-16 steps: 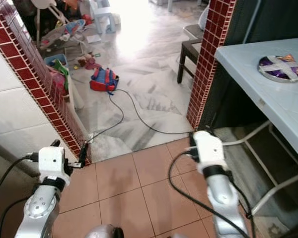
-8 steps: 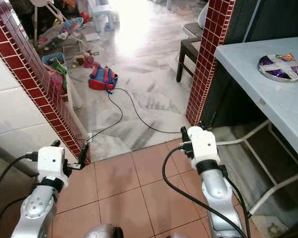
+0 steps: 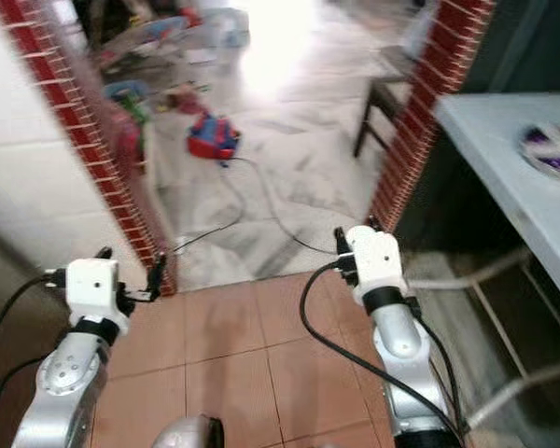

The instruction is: Restocking fridge

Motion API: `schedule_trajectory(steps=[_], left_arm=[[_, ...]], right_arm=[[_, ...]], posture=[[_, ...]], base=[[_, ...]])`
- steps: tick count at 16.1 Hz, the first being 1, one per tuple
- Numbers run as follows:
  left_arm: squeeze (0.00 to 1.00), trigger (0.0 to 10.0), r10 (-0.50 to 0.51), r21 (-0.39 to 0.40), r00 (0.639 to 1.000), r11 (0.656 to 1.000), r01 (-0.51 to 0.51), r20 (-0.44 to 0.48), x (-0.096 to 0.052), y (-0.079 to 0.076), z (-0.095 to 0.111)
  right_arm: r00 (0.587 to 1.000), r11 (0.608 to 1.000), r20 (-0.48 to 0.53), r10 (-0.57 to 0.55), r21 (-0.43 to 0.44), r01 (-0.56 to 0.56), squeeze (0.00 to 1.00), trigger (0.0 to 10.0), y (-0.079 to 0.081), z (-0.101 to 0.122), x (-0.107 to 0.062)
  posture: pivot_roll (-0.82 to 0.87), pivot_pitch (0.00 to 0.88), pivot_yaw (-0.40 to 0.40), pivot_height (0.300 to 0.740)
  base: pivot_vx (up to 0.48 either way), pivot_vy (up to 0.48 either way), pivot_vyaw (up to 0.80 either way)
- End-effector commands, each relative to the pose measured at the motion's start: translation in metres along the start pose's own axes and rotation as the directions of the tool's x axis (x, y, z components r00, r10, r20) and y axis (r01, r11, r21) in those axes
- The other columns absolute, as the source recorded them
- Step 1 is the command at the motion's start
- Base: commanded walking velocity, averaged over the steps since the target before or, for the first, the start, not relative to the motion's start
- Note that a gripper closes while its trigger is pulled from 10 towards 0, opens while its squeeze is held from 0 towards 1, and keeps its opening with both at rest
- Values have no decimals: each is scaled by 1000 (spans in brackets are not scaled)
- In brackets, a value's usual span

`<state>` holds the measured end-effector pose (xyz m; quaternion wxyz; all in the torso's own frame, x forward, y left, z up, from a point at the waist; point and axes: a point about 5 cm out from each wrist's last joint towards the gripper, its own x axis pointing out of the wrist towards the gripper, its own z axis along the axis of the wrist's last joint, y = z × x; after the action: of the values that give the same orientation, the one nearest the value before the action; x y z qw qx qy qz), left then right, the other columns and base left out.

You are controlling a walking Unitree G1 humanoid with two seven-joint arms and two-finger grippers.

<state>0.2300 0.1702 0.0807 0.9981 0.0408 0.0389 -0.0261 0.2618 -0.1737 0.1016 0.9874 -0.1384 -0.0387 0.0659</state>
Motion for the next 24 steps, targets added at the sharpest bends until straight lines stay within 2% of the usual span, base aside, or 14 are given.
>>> schedule_trajectory(steps=[1, 4, 6, 8, 11, 13, 17, 20, 24], left_arm=[[0, 10000, 5, -11, 1000, 1000, -5, 5, 2, -1, 4], [0, 10000, -2, 4, 1000, 1000, 2, 13, 4, -5, 7], [0, 10000, 16, -50, 1000, 999, -17, -15, 9, -3, 8], [0, 10000, -4, 4, 1000, 1000, 4, 19, 8, -5, 13], [0, 10000, 4, -9, 1000, 1000, -4, 11, 7, -6, 12], [0, 10000, -13, -49, 1000, 999, 13, 10, 10, -10, 14], [0, 10000, 34, -24, 999, 999, -34, 13, 10, -10, 16], [0, 10000, 15, -13, 1000, 1000, -15, 9, 11, -13, 16], [0, 10000, -10, -13, 1000, 1000, 10, 1, 12, -14, 16]], right_arm=[[999, 1000, 32, -7, -5, 7, 0, 10000, -3, 9, 3], [999, 1000, 32, -5, -7, 5, 0, 10000, -3, 10, 3], [999, 1000, 44, -2, -6, 2, 0, 10000, -2, 14, 8], [999, 1000, 50, -3, -9, 4, 0, 10000, -4, 15, 10], [999, 1000, 40, 14, -13, -13, 0, 10000, -2, 13, 9], [999, 1000, 41, 12, -12, -12, 0, 10000, -2, 14, 12], [999, 999, 42, 31, -20, -30, 0, 10000, -3, 15, 15], [999, 1000, 31, 22, -15, -22, 0, 10000, -2, 13, 17], [999, 1000, 39, 0, -15, 1, 0, 10000, -1, 14, 19]], posture=[[34, 0, 17, 740], [31, 0, 18, 740], [39, 0, 23, 740], [52, 0, 21, 740], [58, 2, 10, 740], [58, 1, 8, 740], [56, 7, -8, 740], [70, 11, -12, 740], [74, 13, -5, 740]], base=[[0, 0, 800], [0, 0, 800], [0, 0, 800], [0, 0, 800], [0, 0, 800], [0, 0, 800], [0, 0, 750], [0, 0, 356], [0, 402, 0]])
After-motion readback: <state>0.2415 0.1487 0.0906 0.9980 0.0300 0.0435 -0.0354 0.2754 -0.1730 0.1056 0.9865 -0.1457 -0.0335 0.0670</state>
